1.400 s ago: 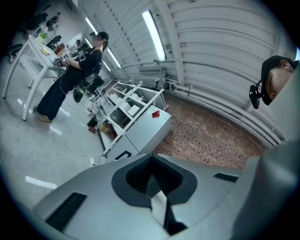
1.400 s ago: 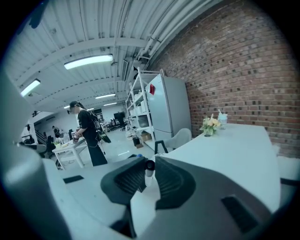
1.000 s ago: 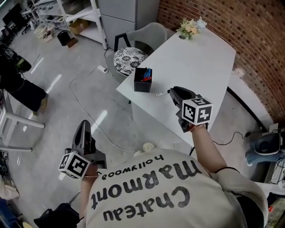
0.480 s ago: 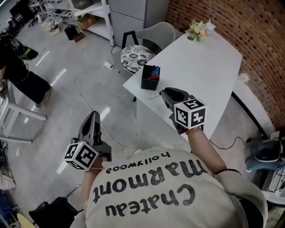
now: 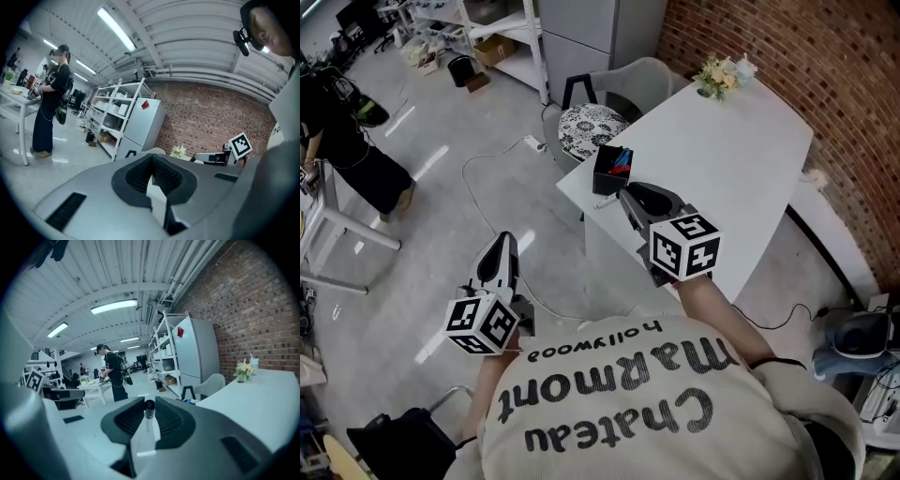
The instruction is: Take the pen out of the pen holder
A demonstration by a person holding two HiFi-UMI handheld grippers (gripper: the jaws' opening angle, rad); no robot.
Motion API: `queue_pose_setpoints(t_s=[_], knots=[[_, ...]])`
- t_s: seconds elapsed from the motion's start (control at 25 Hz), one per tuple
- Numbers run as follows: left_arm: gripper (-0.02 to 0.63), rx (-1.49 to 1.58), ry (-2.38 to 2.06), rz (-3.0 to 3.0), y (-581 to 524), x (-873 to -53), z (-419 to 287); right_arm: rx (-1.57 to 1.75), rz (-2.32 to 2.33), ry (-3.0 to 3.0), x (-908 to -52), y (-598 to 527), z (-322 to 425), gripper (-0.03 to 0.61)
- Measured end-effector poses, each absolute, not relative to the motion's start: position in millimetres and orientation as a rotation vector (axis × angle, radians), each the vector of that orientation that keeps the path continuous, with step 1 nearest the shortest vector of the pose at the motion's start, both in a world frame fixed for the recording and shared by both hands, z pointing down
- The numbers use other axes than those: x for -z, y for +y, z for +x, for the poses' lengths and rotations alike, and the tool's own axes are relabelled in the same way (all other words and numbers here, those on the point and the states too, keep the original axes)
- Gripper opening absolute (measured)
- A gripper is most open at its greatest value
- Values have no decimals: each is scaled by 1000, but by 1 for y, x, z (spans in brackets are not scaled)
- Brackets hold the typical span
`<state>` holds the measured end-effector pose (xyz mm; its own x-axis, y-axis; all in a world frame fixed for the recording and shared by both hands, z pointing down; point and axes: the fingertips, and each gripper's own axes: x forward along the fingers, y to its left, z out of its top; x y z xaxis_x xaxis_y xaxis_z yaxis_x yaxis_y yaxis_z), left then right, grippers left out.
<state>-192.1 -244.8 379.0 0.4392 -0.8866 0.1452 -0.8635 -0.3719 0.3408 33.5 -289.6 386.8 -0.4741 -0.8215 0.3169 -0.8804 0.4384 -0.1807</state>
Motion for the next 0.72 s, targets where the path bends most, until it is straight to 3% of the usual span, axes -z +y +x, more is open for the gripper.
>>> queue_pose_setpoints(t_s=[0.72], knots=[[2,79,-1541,2203,-183,-399,-140,-623,1324,-2626,-405,-245,56,74]])
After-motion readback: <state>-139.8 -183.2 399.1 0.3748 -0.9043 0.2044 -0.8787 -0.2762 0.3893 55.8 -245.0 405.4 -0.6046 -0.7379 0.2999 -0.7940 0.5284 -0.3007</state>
